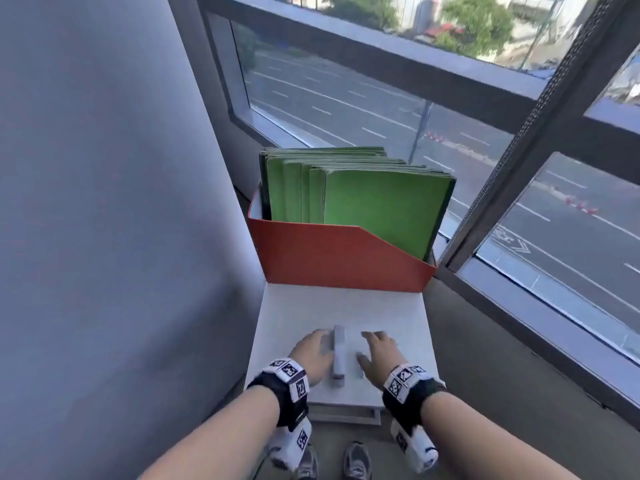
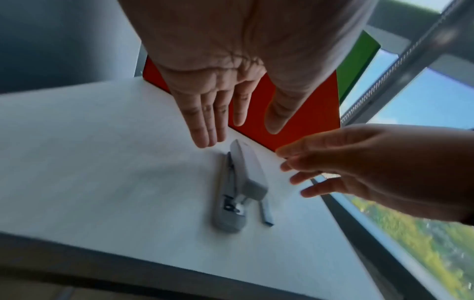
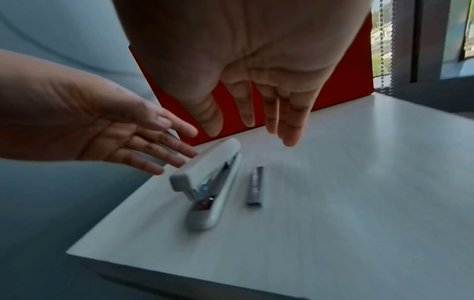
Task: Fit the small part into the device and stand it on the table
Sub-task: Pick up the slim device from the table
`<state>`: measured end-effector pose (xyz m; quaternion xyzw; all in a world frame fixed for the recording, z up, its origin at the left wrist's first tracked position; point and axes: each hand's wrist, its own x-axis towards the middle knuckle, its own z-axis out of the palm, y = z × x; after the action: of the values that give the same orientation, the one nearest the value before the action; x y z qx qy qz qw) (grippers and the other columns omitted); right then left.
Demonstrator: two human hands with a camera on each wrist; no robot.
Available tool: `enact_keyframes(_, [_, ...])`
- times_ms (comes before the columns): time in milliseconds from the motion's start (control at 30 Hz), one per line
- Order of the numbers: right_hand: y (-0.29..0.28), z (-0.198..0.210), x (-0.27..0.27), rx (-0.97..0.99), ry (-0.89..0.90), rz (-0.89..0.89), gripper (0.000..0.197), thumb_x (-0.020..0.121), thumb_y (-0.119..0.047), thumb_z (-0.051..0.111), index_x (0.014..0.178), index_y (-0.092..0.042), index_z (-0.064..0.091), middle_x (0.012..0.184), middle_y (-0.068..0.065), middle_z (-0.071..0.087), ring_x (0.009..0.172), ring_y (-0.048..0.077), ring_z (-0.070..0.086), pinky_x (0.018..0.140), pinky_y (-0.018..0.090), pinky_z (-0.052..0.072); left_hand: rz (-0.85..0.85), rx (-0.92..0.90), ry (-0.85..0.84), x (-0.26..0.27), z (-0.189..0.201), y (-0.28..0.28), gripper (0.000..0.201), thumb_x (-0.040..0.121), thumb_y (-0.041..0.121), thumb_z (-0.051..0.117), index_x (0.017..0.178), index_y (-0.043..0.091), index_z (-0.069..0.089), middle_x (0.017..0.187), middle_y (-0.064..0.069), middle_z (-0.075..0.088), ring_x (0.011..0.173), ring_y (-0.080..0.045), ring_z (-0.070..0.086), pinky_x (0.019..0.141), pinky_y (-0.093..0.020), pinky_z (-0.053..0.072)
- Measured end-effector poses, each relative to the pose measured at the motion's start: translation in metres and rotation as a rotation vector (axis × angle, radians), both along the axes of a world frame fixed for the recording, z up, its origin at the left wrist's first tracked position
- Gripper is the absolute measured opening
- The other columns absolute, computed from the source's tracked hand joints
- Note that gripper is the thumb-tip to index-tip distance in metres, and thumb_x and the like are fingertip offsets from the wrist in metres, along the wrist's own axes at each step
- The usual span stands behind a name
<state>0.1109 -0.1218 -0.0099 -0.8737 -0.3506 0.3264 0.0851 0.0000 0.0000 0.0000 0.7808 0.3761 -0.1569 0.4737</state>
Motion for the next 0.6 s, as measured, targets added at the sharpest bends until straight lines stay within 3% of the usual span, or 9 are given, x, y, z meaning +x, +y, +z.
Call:
enact_keyframes(100, [0.017,-0.001,-0.008,0.05,0.09,-0.107,0.059,0.092,-0.029,0.047,0.144,-0.01,0.028,0.146,0.016,0.038,0.132,0.031,0.04,0.111,0.038,0.035,0.16,-0.126,-0.065,0.005,-0.009,-0.007,0.048,0.09,0.018,0.047,0.138,0.019,0.04,0.139,-0.004,0.05,0.124,-0.02,0.05,0.106,-0.031,0.04])
enact_keyframes(233, [0.041,-0.004,-0.022,0.01,0.185,-0.187,0.069,0.088,-0.026,0.052,0.146,-0.008,0.018,0.147,0.02,0.033,0.131,0.033,0.044,0.108,0.039,0.038,0.313,-0.241,-0.075,0.002,-0.034,-0.013,0.042,0.087,0.005,0.042,0.128,0.009,0.051,0.121,-0.008,0.06,0.114,-0.024,0.056,0.102,-0.035,0.044])
enact_keyframes(333, [0.056,-0.007,-0.03,-0.046,0.215,-0.243,0.078,0.085,-0.028,0.059,0.146,-0.01,0.014,0.143,0.02,0.035,0.127,0.037,0.048,0.103,0.041,0.041,0.32,-0.249,-0.088,-0.003,-0.056,-0.014,0.047,0.08,0.004,0.046,0.124,0.012,0.057,0.121,-0.012,0.066,0.109,-0.027,0.061,0.099,-0.037,0.048])
enact_keyframes(466, [0.068,-0.008,-0.038,-0.129,0.14,-0.232,0.074,0.087,-0.014,0.056,0.145,-0.011,0.011,0.139,0.02,0.038,0.118,0.04,0.056,0.097,0.047,0.047,0.336,-0.307,-0.118,-0.008,-0.044,-0.016,0.048,0.079,-0.001,0.041,0.121,0.013,0.06,0.116,-0.009,0.068,0.097,-0.023,0.062,0.088,-0.031,0.049])
enact_keyframes(600, [0.069,0.002,-0.035,-0.191,0.113,-0.148,0.08,0.087,-0.008,0.056,0.147,-0.006,0.004,0.139,0.022,0.04,0.122,0.038,0.053,0.099,0.045,0.047,0.388,-0.318,-0.145,-0.012,-0.046,-0.012,0.047,0.083,0.011,0.042,0.129,0.016,0.053,0.12,-0.011,0.066,0.09,-0.022,0.06,0.085,-0.034,0.049])
